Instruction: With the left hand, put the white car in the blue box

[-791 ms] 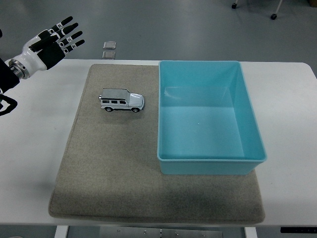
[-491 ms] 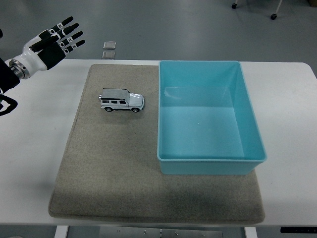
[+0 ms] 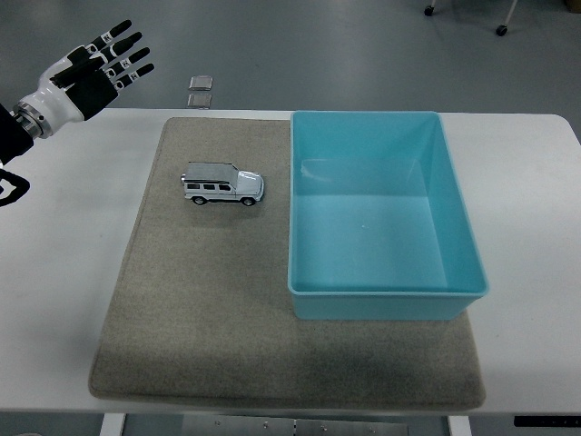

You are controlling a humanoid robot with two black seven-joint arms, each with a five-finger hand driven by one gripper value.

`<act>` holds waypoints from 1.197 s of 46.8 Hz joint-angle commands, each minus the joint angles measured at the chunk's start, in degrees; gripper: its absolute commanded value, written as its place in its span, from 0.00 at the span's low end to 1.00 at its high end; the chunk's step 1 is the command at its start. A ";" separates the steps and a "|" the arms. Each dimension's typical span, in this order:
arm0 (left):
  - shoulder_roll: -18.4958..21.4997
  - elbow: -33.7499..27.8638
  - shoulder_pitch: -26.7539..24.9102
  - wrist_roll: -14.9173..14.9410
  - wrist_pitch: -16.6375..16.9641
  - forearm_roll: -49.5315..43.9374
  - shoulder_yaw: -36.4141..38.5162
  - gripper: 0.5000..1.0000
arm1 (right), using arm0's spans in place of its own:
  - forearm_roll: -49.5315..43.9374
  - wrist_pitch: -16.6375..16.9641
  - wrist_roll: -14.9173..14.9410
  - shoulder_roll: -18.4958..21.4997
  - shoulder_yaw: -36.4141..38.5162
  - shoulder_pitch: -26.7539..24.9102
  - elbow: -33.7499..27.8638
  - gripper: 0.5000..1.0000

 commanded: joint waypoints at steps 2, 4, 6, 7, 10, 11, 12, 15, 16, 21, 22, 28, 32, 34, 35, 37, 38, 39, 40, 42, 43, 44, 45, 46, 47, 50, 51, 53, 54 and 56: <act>0.10 -0.21 -0.61 -0.11 -0.15 8.21 0.02 0.99 | 0.00 0.00 0.00 0.00 0.00 0.00 0.00 0.87; 0.10 -0.38 -0.79 -0.19 -0.06 13.39 -0.07 0.99 | 0.00 0.00 0.00 0.00 0.00 0.00 0.00 0.87; 0.28 -0.47 -1.14 -0.63 -0.06 19.10 -0.07 0.99 | 0.00 0.00 0.00 0.00 0.08 0.00 0.00 0.87; 0.36 -0.47 -1.40 -1.16 -0.06 21.66 -0.07 0.99 | 0.00 0.00 0.00 0.00 0.00 0.00 0.00 0.87; 0.54 -0.65 -1.93 -3.35 -0.06 28.25 -0.07 0.99 | 0.00 0.00 0.00 0.00 0.00 0.00 0.00 0.87; 0.71 -0.74 -1.93 -4.23 -0.06 30.10 -0.07 0.99 | 0.00 0.00 0.00 0.00 0.00 0.00 0.00 0.87; 0.80 -1.08 -1.93 -5.11 -0.06 31.77 0.02 0.99 | 0.00 0.00 0.00 0.00 0.00 0.00 0.00 0.87; 1.15 -2.40 -1.93 -7.48 0.46 36.43 0.11 0.99 | 0.00 0.00 0.00 0.00 0.00 0.00 0.00 0.87; 1.42 -2.84 -1.93 -8.01 0.55 37.93 0.11 0.99 | 0.00 0.00 0.00 0.00 0.00 0.00 0.00 0.87; 3.35 -6.00 -1.84 -10.56 0.99 46.10 0.02 0.99 | 0.00 0.00 0.00 0.00 0.00 0.00 0.00 0.87; 3.79 -6.79 -1.84 -10.91 1.26 47.51 0.02 0.99 | 0.00 0.00 0.00 0.00 0.00 0.00 0.00 0.87; 4.85 -10.75 -1.32 -12.50 4.94 54.81 0.19 0.98 | 0.00 0.00 0.00 0.00 0.08 0.00 0.00 0.87; 5.20 -13.47 -0.61 -12.68 9.16 58.76 2.30 0.98 | 0.00 0.00 0.00 0.00 0.00 0.00 0.00 0.87; 5.72 -15.23 -0.61 -13.03 11.79 60.35 4.14 0.98 | 0.00 0.00 0.00 0.00 0.00 0.00 0.00 0.87; 5.90 -16.20 -0.61 -13.29 13.20 61.14 5.11 0.98 | 0.00 0.00 0.00 0.00 0.00 0.00 0.00 0.87; 6.34 -18.13 -0.61 -13.99 16.10 62.46 7.39 0.98 | 0.00 0.00 0.00 0.00 0.00 0.00 0.00 0.87; 6.51 -19.10 -0.61 -14.43 17.68 63.07 8.53 0.98 | 0.00 0.00 0.00 0.00 0.08 0.00 0.00 0.87; 6.69 -19.89 -0.61 -14.87 19.17 63.60 9.68 0.98 | 0.00 0.00 0.00 0.00 0.00 0.00 0.00 0.87; 6.87 -20.59 -0.61 -15.31 20.49 63.95 10.73 0.98 | 0.00 0.00 0.00 0.00 0.08 0.00 0.00 0.87; 6.96 -22.09 -0.70 -15.93 22.87 65.01 12.67 0.98 | 0.00 0.00 0.00 0.00 0.00 0.00 0.00 0.87; 6.96 -22.62 -0.70 -16.19 24.01 65.71 13.46 0.98 | 0.00 0.00 0.00 0.00 0.00 0.00 0.00 0.87; 7.04 -23.06 -0.70 -16.28 24.89 66.41 14.16 0.98 | 0.00 0.00 0.00 0.00 0.00 0.00 0.00 0.87; 7.04 -23.50 -0.70 -16.28 25.68 67.20 14.69 0.98 | 0.00 0.00 0.00 0.00 0.00 0.00 0.00 0.87; 7.04 -23.76 -0.79 -16.28 26.13 68.08 15.13 0.98 | 0.00 0.00 0.00 0.00 0.00 0.00 0.00 0.87; 7.04 -24.11 -0.70 -16.28 26.22 68.87 15.40 0.98 | 0.00 0.00 0.00 0.00 0.00 0.00 0.00 0.87; 6.78 -24.47 -0.70 -16.28 26.48 71.42 15.58 0.98 | 0.00 0.00 0.00 0.00 0.00 0.00 0.00 0.87; 6.69 -24.55 -0.79 -16.28 26.48 72.12 15.58 0.98 | 0.00 0.00 0.00 0.00 0.00 0.00 0.00 0.87; 6.43 -24.55 -0.79 -16.28 26.57 73.09 15.66 0.98 | 0.00 0.00 0.00 0.00 0.00 0.00 0.00 0.87; 6.25 -24.47 -0.79 -16.28 26.83 73.45 15.66 0.98 | 0.00 0.00 0.00 0.00 0.00 0.00 0.00 0.87; 6.17 -24.47 -0.87 -16.19 26.92 73.98 15.66 0.98 | 0.00 0.00 0.00 0.00 0.00 0.00 0.00 0.87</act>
